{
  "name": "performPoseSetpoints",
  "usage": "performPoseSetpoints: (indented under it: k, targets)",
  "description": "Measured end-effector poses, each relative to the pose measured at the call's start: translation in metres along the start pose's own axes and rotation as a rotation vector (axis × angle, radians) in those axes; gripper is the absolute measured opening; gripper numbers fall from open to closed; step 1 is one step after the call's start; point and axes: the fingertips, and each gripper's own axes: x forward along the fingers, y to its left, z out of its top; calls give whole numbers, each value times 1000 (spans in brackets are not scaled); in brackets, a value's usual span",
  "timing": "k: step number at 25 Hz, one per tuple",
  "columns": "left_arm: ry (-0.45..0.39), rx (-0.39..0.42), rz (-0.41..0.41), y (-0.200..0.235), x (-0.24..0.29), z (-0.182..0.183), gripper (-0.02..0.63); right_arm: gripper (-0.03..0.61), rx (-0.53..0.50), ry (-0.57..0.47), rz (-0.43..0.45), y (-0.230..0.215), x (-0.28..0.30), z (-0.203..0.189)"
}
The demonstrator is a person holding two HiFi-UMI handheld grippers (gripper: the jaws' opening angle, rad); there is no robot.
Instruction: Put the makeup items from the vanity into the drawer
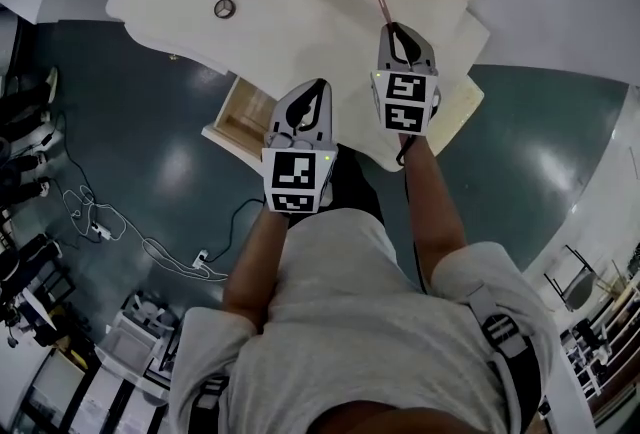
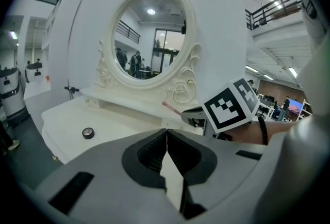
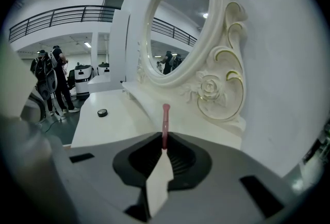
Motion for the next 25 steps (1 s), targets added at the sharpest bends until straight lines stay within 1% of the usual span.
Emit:
performPoseSetpoints:
  k: [4,16,25]
  targets:
    - [-4,-7,22,10,-7,-3,8,38,-7,-12,30,18,-3,4]
    - [-12,-53,108,50,-37,-15,8,38,-22,-40,173,93,-10,14]
    - [-24,-97,161,77,-57,-27,8,38,-71,-61,265,143,-17,16]
